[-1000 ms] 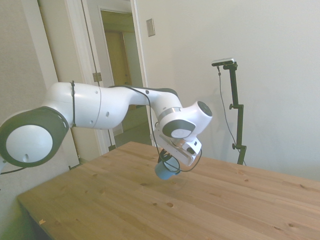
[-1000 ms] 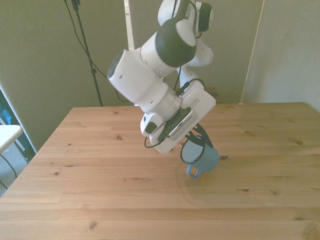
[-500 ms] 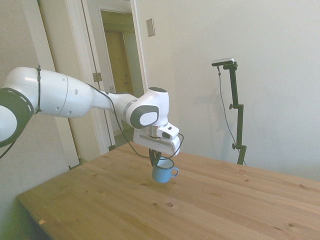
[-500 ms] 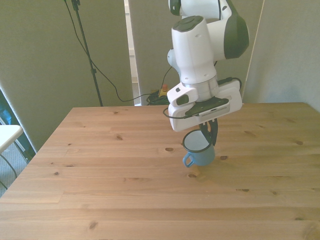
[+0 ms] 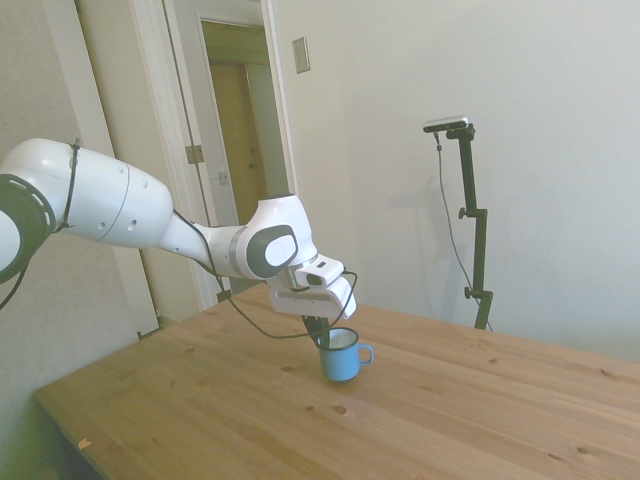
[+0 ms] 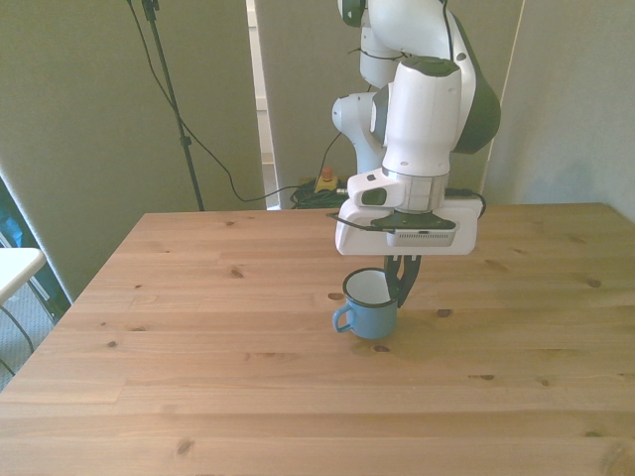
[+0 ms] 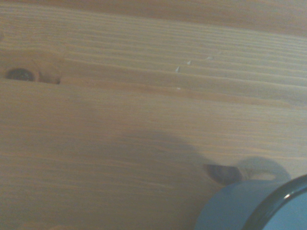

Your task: Flip the mug upright

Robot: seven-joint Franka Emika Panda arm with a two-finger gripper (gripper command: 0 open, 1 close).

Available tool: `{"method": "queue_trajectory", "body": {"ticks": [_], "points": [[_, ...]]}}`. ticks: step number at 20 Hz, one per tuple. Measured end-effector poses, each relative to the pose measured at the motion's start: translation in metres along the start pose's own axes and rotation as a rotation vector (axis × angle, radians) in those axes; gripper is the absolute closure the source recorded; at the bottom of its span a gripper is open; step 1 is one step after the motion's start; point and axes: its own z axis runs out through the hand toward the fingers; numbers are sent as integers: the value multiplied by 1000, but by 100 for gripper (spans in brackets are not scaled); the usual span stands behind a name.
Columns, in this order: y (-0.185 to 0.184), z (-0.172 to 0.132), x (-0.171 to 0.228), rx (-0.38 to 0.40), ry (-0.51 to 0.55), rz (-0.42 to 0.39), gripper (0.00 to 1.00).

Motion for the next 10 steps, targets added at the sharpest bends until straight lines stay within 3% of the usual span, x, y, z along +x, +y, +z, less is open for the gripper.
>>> {"method": "queue_trajectory", "body": {"ticks": [1, 2, 10], "points": [[0, 2, 0, -1, 0, 0, 100], [0, 3, 0, -1, -1, 0, 0], [-1, 7, -5, 19, -23, 17, 0]]}}
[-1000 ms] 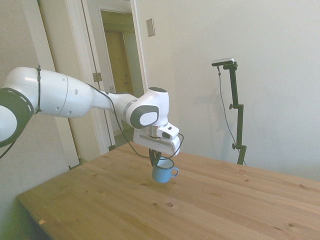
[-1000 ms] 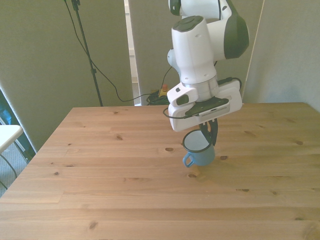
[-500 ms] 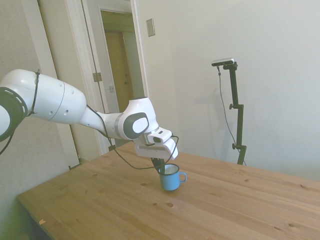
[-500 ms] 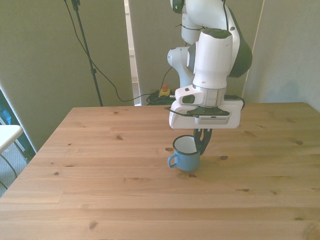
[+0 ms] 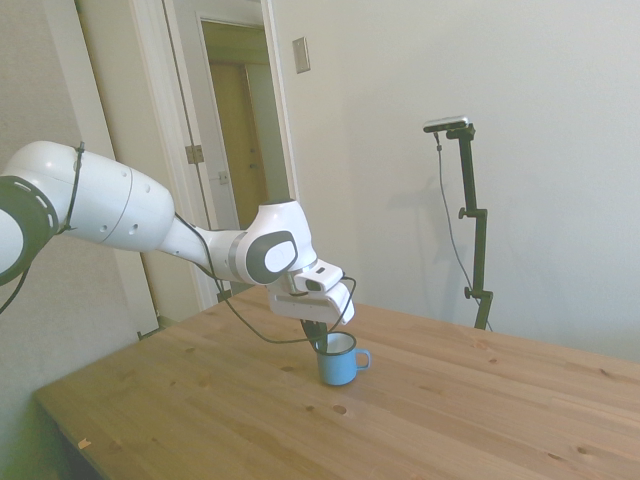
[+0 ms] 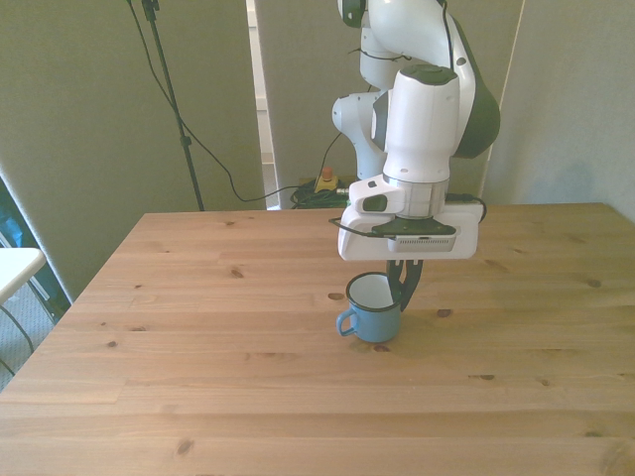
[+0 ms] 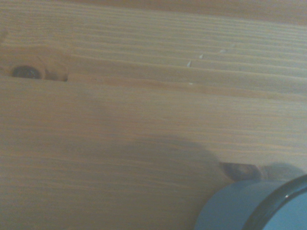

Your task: Flip the mug upright

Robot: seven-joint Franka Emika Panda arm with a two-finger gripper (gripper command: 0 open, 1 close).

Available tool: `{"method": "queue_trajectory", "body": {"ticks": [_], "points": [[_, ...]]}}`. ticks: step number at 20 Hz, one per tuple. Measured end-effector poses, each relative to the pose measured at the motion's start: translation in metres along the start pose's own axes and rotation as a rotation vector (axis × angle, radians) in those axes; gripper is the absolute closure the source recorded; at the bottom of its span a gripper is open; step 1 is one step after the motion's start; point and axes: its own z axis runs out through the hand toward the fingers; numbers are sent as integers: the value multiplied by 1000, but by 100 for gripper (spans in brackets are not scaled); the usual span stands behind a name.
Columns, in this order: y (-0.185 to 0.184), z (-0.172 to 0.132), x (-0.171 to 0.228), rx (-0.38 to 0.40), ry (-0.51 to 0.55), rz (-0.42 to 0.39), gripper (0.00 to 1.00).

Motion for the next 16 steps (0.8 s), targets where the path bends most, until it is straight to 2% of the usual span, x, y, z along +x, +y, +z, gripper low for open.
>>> {"method": "queue_trajectory", "body": {"ticks": [5, 8, 13, 16], "points": [[2, -2, 2, 12, -7, 15, 0], [0, -13, 1, 27, 4, 13, 0], [11, -63, -13, 51, 12, 9, 0], [20, -102, -35, 62, -36, -3, 0]]}}
